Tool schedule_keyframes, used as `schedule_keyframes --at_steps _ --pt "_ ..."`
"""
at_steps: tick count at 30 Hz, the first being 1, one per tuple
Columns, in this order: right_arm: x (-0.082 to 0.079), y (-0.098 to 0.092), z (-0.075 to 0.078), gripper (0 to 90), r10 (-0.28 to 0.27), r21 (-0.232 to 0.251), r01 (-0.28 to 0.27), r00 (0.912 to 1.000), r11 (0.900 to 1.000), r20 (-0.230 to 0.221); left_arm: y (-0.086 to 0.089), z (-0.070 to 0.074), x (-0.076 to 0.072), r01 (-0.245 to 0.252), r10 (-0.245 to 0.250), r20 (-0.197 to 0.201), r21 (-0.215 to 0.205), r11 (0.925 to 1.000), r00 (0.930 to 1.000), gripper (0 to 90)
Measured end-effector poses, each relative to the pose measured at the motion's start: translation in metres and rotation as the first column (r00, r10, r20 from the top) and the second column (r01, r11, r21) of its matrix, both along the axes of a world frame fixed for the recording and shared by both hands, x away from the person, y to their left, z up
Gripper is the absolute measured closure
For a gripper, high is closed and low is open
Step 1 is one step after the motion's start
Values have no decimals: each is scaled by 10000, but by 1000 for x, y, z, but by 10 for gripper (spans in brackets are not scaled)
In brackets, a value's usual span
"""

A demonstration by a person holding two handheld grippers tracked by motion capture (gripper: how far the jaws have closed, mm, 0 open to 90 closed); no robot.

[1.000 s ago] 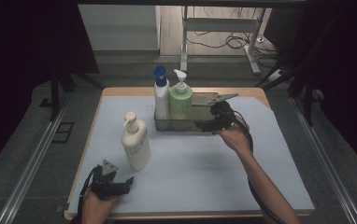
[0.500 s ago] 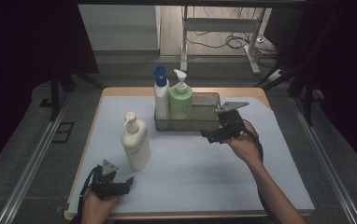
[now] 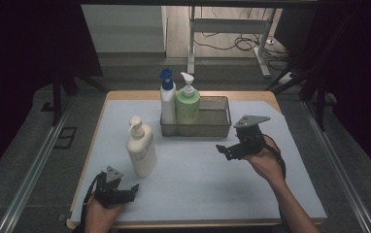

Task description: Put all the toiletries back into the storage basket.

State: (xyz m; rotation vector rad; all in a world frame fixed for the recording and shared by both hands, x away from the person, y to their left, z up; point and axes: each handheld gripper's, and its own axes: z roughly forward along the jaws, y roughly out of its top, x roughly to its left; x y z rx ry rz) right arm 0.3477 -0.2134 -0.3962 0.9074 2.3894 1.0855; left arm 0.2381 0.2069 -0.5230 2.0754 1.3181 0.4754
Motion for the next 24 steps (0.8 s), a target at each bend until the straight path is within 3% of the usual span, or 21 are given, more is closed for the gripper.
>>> schedule_keyframes --at_steps 6,11,24 --pt "-15 -12 -6 0 -191 179 192 9998 9997 -99 0 0 0 -26 26 5 -27 10000 10000 124" --pt "-24 -21 -14 0 -227 52 229 9994 9997 -276 0 0 0 -28 28 -20 -20 10000 10000 123" --pt "-43 -50 -61 0 -790 -121 783 9947 9969 -656 0 0 0 -36 36 -12 -23 10000 10000 123"
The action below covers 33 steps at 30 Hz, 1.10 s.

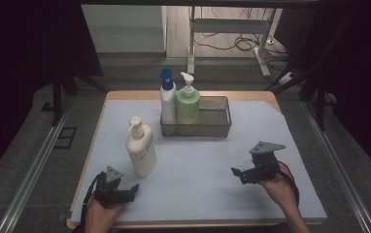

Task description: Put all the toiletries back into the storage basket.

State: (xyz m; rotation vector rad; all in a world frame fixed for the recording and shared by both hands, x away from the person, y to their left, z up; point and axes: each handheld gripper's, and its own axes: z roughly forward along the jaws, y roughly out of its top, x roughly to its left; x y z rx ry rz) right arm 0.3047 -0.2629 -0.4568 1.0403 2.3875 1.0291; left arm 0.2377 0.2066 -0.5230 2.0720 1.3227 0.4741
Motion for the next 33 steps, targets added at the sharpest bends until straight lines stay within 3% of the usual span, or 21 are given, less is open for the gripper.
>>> schedule_keyframes --at_steps 11,16,20,24,33 --pt "-10 -11 -41 0 -351 -11 351 9994 9994 -18 0 0 0 -3 3 -7 -18 10000 10000 123" --pt "-12 -14 -53 0 -403 -11 403 9989 9992 -224 0 0 0 -1 1 -21 -16 10000 10000 124" --pt "-13 -15 -64 0 -410 -456 392 9983 9982 -409 0 0 0 0 0 -12 -10 10000 10000 126" --pt "-11 -16 -65 0 -437 -265 421 9972 9988 -615 2 1 1 38 -38 9 -36 10000 10000 141" --pt "-11 -16 -65 0 -447 -260 433 9974 9987 -560 15 7 4 -150 152 43 -398 9991 9999 363"
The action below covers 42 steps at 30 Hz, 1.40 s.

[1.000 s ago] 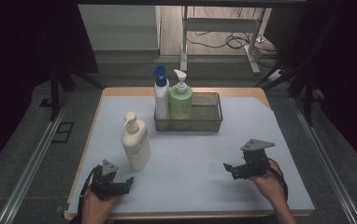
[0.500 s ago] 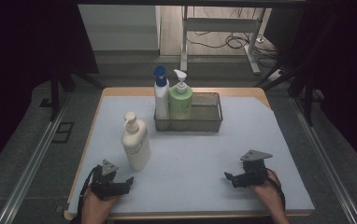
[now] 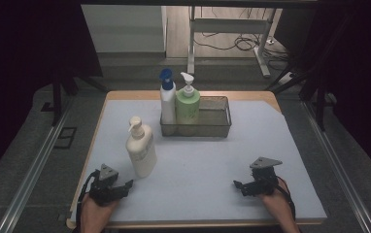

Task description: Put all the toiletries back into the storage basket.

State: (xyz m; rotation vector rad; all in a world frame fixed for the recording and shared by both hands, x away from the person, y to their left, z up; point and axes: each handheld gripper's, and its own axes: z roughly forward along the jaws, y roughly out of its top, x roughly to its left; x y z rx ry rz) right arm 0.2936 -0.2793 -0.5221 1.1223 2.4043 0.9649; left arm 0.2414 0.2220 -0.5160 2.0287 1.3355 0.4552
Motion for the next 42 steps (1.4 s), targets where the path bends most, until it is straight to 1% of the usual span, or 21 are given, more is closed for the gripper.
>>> schedule_keyframes --at_steps 4,6,11,14,16,19,21,25,29,31,32,33,34,35,39,42 --pt "0 0 0 0 -4 -5 4 10000 10000 16 5 2 4 -66 62 -100 -407 9991 9999 451" --pt "0 0 0 0 -2 -5 2 10000 10000 17 6 2 7 -73 65 -185 -465 9989 9998 498" --pt "0 0 0 0 -2 -6 2 10000 10000 2 8 3 17 -10 1 -284 -311 9995 9996 600" --pt "0 0 0 0 -4 -3 4 10000 10000 -15 7 6 22 44 -49 -213 -243 9997 9998 644" --pt "0 0 0 0 -13 -7 13 10000 10000 -25 8 8 27 124 -125 -111 -110 9999 9999 678" --pt "0 0 0 0 -31 -12 31 10000 10000 -35 8 10 34 239 -241 -48 -291 9993 9997 733" --pt "0 1 0 0 -42 -9 42 10000 10000 -75 6 10 38 301 -303 -53 -211 9993 9995 771" --pt "1 1 0 0 -52 0 52 9999 10000 -89 2 10 46 405 -406 -5 -322 9987 9992 834" --pt "1 1 0 0 -50 6 50 9999 10000 -98 -1 10 54 577 -577 5 -540 9969 9983 868" --pt "1 1 0 0 -51 17 51 9999 10000 -102 -5 9 57 676 -682 -52 -771 9947 9977 870" --pt "1 1 0 0 -49 20 50 9999 10000 -101 -6 9 58 753 -761 -69 -791 9940 9971 871" --pt "1 1 0 0 -47 19 47 9999 10000 -105 -8 8 58 718 -725 -61 -754 9946 9973 881" --pt "1 1 0 0 -49 18 49 9999 10000 -109 -10 8 58 715 -721 -76 -618 9955 9974 892" --pt "1 1 0 0 -49 20 49 9999 10000 -111 -10 8 58 697 -704 -93 -611 9957 9975 893" --pt "1 1 0 0 -53 -6 53 9999 10000 -117 -11 6 58 771 -794 -197 -980 9922 9967 893" --pt "1 1 0 0 -66 -6 66 9999 10000 -134 -15 6 58 1028 -1051 -206 -919 9904 9942 893"
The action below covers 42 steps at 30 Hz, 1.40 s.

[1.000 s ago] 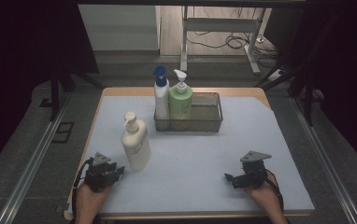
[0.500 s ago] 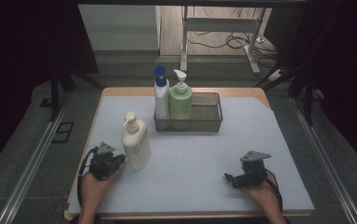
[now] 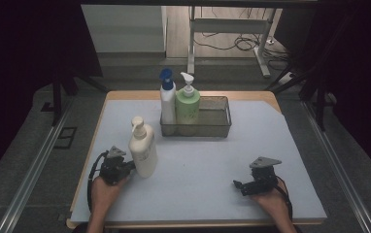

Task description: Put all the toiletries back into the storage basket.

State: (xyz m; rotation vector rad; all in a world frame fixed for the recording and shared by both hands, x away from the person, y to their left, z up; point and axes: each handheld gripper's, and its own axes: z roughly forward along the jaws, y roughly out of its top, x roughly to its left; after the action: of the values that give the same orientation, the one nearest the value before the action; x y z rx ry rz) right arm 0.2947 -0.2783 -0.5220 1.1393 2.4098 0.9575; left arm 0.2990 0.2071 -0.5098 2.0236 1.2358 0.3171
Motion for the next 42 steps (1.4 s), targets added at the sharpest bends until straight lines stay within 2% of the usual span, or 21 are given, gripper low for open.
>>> schedule_keyframes --at_steps 12,21,24,29,38,42 --pt "0 1 0 0 -49 -29 49 10000 10000 18 -18 -2 -2 244 -243 -121 149 9996 9996 893" --pt "0 1 0 0 -69 -14 69 10000 10000 18 -35 -2 -4 753 -747 -223 250 9968 9970 892" --pt "0 1 0 0 -65 -9 65 10000 10000 19 -40 -2 -4 793 -788 -235 204 9966 9966 891" --pt "0 0 0 0 -65 19 65 10000 10000 -1 -46 -3 -4 978 -971 -219 369 9945 9950 891" --pt "0 0 0 0 -74 52 74 10000 10000 8 -62 -5 -3 1303 -1295 -252 302 9910 9913 879" --pt "0 0 0 0 -75 52 75 10000 10000 9 -64 -6 -2 1403 -1398 -213 278 9897 9900 868"
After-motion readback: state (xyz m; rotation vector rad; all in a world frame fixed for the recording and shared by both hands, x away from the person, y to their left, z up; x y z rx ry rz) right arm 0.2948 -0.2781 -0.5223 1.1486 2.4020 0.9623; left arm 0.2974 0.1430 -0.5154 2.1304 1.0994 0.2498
